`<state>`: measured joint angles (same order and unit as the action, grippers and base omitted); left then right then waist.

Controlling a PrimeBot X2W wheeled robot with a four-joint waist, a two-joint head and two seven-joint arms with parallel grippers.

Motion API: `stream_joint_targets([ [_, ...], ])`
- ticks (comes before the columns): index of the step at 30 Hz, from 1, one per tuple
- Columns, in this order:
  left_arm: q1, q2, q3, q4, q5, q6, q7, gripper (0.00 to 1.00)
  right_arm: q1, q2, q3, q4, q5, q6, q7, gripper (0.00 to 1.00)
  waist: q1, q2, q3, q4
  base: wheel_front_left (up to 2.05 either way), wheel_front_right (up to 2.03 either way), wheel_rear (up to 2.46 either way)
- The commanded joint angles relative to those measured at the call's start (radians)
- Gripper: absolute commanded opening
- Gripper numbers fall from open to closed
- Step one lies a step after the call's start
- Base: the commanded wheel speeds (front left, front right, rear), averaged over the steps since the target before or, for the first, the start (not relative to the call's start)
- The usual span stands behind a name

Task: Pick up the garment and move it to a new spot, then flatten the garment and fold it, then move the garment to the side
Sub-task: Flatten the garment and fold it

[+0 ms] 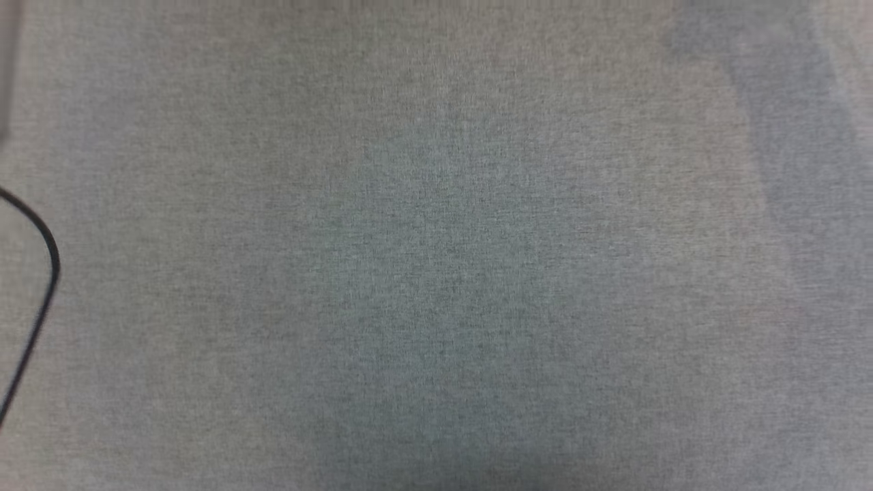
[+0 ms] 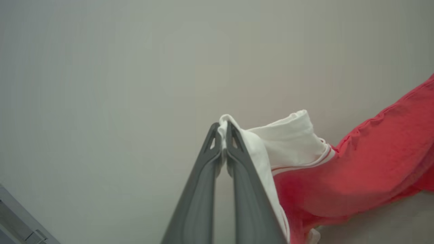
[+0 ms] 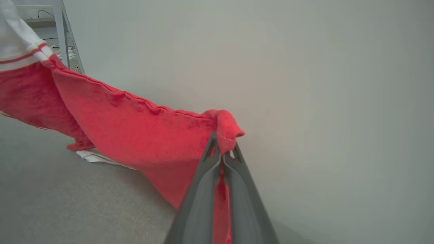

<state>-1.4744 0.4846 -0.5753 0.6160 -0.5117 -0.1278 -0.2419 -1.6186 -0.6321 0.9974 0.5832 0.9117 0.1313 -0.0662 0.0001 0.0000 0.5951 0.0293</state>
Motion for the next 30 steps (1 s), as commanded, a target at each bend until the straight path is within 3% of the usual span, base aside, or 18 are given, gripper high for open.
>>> stream_joint_targets([
  [1, 0.066, 0.017, 0.0, -0.015, -0.014, -0.002, -0.009, 0.0, 0.055, -0.007, 0.02, -0.025, 0.019, -0.001, -0.011, 0.0, -0.0001, 0.0, -0.06, -0.008, 0.0, 0.0, 0.0],
  [7, 0.347, 0.05, 0.014, -0.127, -0.059, 0.034, -0.017, 0.0, 0.248, -0.057, 0.085, -0.123, 0.088, -0.001, -0.035, 0.0, -0.0001, 0.0, -0.151, -0.013, 0.0, 0.0, 0.0],
  [18, 0.898, 0.109, -0.021, -0.395, -0.11, 0.15, -0.011, 0.0, 0.604, -0.151, 0.177, -0.219, 0.124, -0.001, -0.06, 0.0, -0.0001, 0.0, -0.29, -0.001, 0.0, 0.0, 0.0],
  [30, 1.293, 0.129, -0.106, -0.471, -0.21, 0.2, 0.03, 0.0, 0.927, -0.182, 0.191, -0.206, 0.148, -0.001, -0.08, 0.0, -0.0001, 0.0, -0.439, 0.009, 0.0, 0.0, 0.0],
])
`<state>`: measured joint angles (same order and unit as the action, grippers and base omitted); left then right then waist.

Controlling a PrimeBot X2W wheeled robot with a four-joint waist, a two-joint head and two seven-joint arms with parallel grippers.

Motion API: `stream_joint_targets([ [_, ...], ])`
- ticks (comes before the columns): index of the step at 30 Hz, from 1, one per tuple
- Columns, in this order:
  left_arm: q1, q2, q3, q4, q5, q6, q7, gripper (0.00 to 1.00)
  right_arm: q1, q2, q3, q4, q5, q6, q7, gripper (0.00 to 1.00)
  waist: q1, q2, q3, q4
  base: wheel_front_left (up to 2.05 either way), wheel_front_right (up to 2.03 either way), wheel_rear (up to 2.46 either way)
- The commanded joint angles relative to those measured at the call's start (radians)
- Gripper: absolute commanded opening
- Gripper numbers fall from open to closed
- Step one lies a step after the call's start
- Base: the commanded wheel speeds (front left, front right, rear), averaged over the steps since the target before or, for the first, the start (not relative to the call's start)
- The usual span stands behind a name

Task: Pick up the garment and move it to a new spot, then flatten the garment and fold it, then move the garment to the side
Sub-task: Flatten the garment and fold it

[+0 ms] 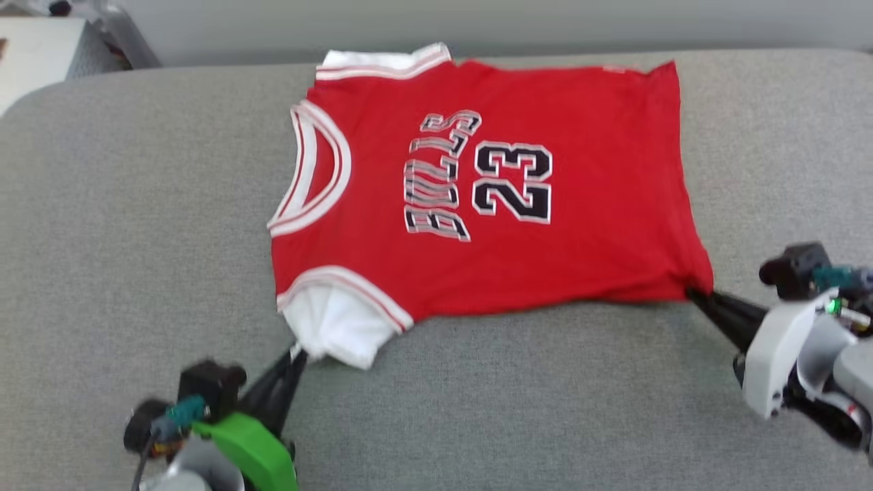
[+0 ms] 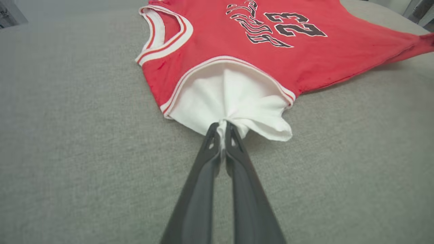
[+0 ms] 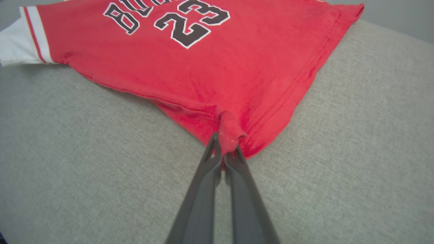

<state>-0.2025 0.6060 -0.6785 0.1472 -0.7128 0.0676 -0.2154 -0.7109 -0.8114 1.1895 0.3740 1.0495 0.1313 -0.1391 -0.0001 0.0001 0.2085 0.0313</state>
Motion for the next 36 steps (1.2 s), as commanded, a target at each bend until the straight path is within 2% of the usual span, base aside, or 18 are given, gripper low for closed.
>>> stream_joint_targets([
  [1, 0.055, 0.011, -0.01, -0.006, -0.02, 0.008, 0.009, 0.0, 0.049, -0.002, 0.0, 0.004, 0.012, -0.001, -0.009, 0.0, 0.0001, -0.0001, -0.068, 0.006, 0.0, 0.0, 0.0],
  [11, 0.29, 0.04, -0.057, -0.021, -0.099, 0.025, 0.031, 0.0, 0.301, -0.011, -0.018, -0.01, 0.031, -0.001, -0.012, 0.0, 0.0001, -0.0001, -0.171, -0.002, 0.0, 0.0, 0.0],
  [20, 0.363, 0.071, -0.058, -0.051, -0.149, 0.022, 0.05, 0.0, 0.44, -0.023, -0.1, -0.04, 0.036, -0.001, -0.003, 0.0, 0.0001, -0.0001, -0.213, 0.008, 0.0, 0.0, 0.0],
  [27, 0.328, 0.091, -0.045, -0.066, -0.129, 0.025, 0.042, 0.0, 0.463, 0.012, -0.22, -0.05, 0.033, -0.001, -0.001, 0.0, 0.0001, -0.0001, -0.211, 0.005, 0.0, 0.0, 0.0],
  [36, 0.128, 0.1, -0.023, -0.044, -0.074, -0.02, 0.074, 0.0, 0.452, 0.041, -0.337, -0.082, -0.011, -0.001, 0.041, 0.0, 0.0001, -0.0001, -0.166, -0.004, 0.0, 0.0, 0.0],
])
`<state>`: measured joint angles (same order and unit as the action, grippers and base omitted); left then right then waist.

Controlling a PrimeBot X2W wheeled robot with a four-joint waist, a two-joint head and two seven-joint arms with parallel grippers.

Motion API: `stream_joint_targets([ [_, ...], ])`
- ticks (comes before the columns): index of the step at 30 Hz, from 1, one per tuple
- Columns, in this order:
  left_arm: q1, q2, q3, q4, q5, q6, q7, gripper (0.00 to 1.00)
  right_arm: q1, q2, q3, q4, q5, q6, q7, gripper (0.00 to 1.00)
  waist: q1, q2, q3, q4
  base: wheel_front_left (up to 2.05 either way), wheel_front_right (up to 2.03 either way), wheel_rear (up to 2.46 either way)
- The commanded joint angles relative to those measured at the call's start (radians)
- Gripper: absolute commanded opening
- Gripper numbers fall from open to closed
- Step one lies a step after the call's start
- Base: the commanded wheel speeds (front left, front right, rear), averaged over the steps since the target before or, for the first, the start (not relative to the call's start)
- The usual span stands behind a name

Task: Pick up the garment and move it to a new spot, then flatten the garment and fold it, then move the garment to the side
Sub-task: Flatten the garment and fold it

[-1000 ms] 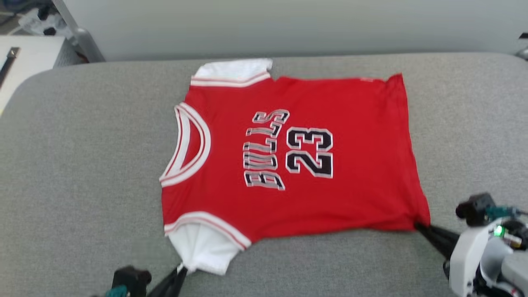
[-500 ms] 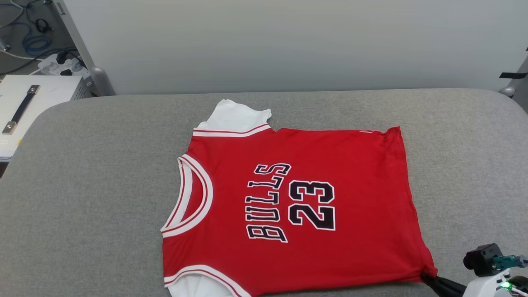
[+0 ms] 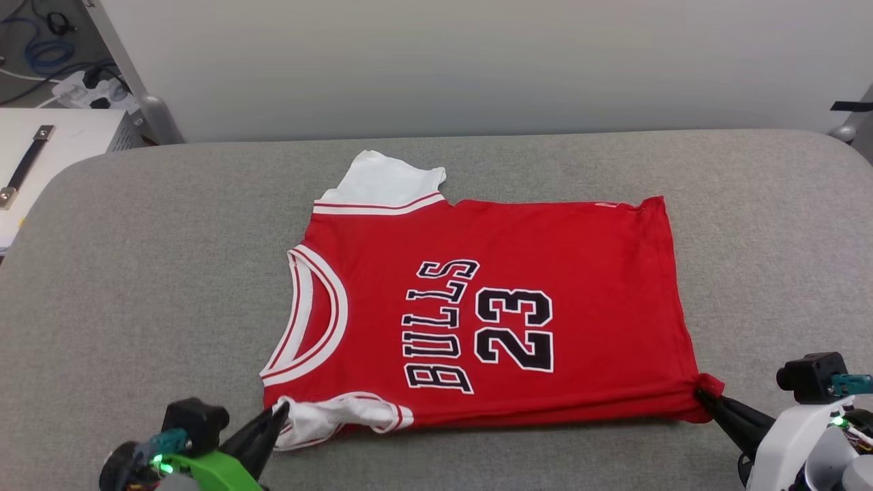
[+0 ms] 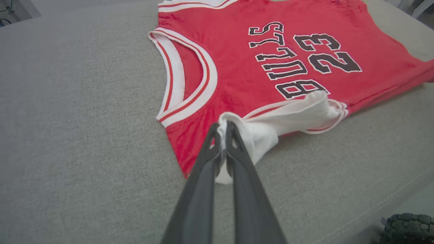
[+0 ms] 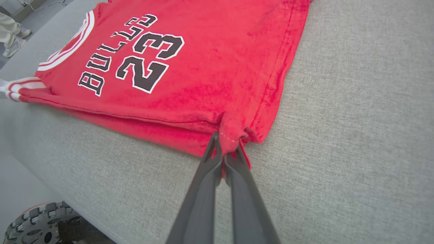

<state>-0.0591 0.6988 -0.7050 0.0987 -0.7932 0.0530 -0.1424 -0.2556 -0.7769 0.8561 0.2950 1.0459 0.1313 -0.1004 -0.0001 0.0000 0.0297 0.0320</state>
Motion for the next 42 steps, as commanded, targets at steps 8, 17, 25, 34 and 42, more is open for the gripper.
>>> stream_joint_targets([
  [8, -0.253, 0.016, 0.003, 0.072, 0.061, -0.081, 0.084, 0.0, -0.028, 0.027, -0.101, -0.046, -0.039, -0.001, 0.042, 0.0, 0.0001, 0.0, 0.091, -0.028, 0.0, 0.0, 0.0],
  [17, -0.459, -0.026, -0.023, 0.226, 0.086, -0.15, 0.147, 0.0, -0.097, 0.052, -0.164, -0.059, -0.073, -0.001, 0.098, 0.0, 0.0001, 0.0, 0.193, -0.057, 0.0, 0.0, 0.0],
  [25, -0.541, -0.075, -0.08, 0.427, 0.086, -0.177, 0.147, 0.0, -0.173, 0.093, -0.158, -0.014, -0.095, -0.001, 0.14, 0.0, 0.0001, 0.0, 0.262, -0.071, 0.0, 0.0, 0.0],
  [34, -0.591, -0.132, -0.176, 0.567, 0.06, -0.183, 0.065, 0.0, -0.202, 0.124, -0.112, 0.06, -0.107, -0.001, 0.141, 0.0, 0.0001, 0.0, 0.273, -0.053, 0.0, 0.0, 0.0],
  [42, -0.638, -0.131, -0.21, 0.615, 0.06, -0.184, -0.006, 1.0, -0.178, 0.124, -0.162, 0.058, -0.095, -0.001, 0.08, 1.0, 0.0001, 0.0, 0.208, -0.021, 0.0, 0.0, 0.0],
])
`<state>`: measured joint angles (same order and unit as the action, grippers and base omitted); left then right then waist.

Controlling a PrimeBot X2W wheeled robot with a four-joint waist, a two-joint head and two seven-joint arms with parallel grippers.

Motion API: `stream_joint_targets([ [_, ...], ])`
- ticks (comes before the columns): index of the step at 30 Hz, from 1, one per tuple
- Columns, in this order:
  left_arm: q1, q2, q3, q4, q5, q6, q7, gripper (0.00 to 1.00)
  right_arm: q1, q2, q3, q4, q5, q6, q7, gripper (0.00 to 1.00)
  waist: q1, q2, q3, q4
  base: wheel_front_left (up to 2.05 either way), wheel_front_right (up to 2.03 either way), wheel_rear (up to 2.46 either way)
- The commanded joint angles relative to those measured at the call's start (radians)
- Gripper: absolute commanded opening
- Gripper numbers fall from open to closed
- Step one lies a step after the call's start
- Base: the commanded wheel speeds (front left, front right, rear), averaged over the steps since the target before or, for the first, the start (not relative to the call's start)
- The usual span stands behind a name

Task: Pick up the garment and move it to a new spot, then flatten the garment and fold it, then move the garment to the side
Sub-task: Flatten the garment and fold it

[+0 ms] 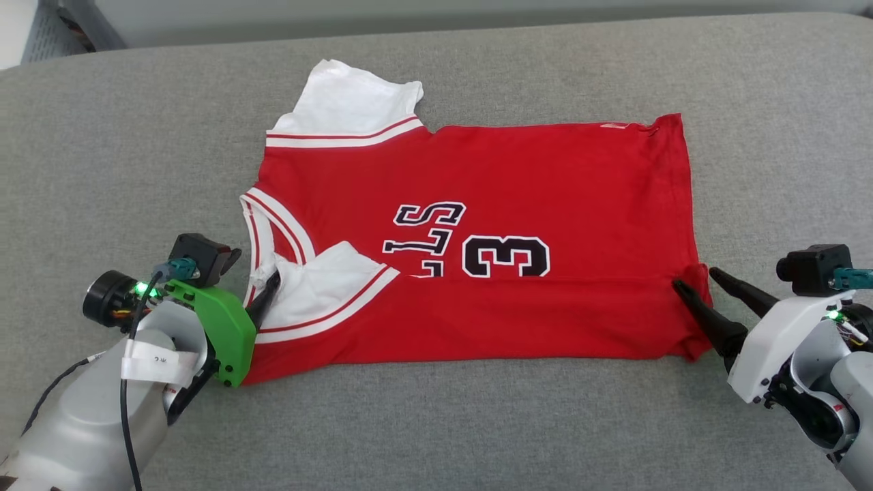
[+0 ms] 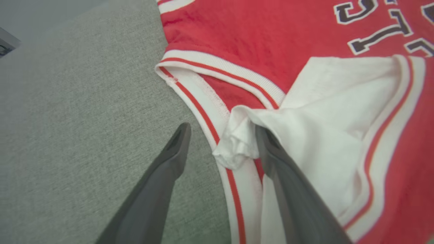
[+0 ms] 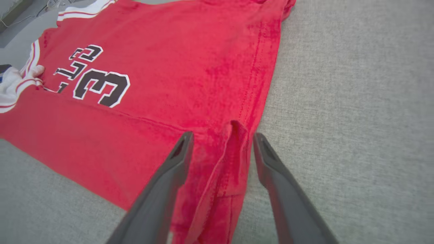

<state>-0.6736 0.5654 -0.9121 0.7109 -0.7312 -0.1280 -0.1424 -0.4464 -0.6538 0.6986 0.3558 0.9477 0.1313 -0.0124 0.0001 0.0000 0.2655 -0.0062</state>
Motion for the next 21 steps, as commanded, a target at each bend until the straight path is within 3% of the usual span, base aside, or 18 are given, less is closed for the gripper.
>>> stream_joint_targets([
  [1, -0.031, 0.009, -0.006, 0.002, -0.001, -0.003, -0.011, 1.0, 0.021, -0.002, -0.009, -0.009, 0.001, -0.001, -0.011, 1.0, -0.0001, 0.0, -0.038, 0.022, 0.0, 0.0, 0.0],
  [6, -0.068, 0.061, -0.036, -0.044, -0.032, -0.003, 0.034, 1.0, 0.067, -0.014, -0.047, -0.045, -0.019, -0.001, -0.015, 1.0, -0.0001, 0.0, -0.086, 0.04, 0.0, 0.0, 0.0],
  [10, -0.094, 0.107, -0.067, -0.115, -0.09, -0.003, 0.13, 1.0, 0.098, -0.016, -0.078, -0.071, -0.039, -0.001, 0.0, 1.0, -0.0001, 0.0, -0.114, 0.05, 0.0, 0.0, 0.0],
  [17, -0.116, 0.174, -0.131, -0.251, -0.285, -0.003, 0.477, 1.0, 0.14, -0.003, -0.134, -0.113, -0.078, -0.001, 0.042, 1.0, -0.0001, 0.0, -0.138, 0.055, 0.0, 0.0, 0.0],
  [21, -0.12, 0.181, -0.151, -0.288, -0.352, -0.002, 0.614, 1.0, 0.155, 0.013, -0.163, -0.133, -0.099, -0.001, 0.063, 1.0, -0.0001, 0.0, -0.138, 0.05, 0.0, 0.0, 0.0],
])
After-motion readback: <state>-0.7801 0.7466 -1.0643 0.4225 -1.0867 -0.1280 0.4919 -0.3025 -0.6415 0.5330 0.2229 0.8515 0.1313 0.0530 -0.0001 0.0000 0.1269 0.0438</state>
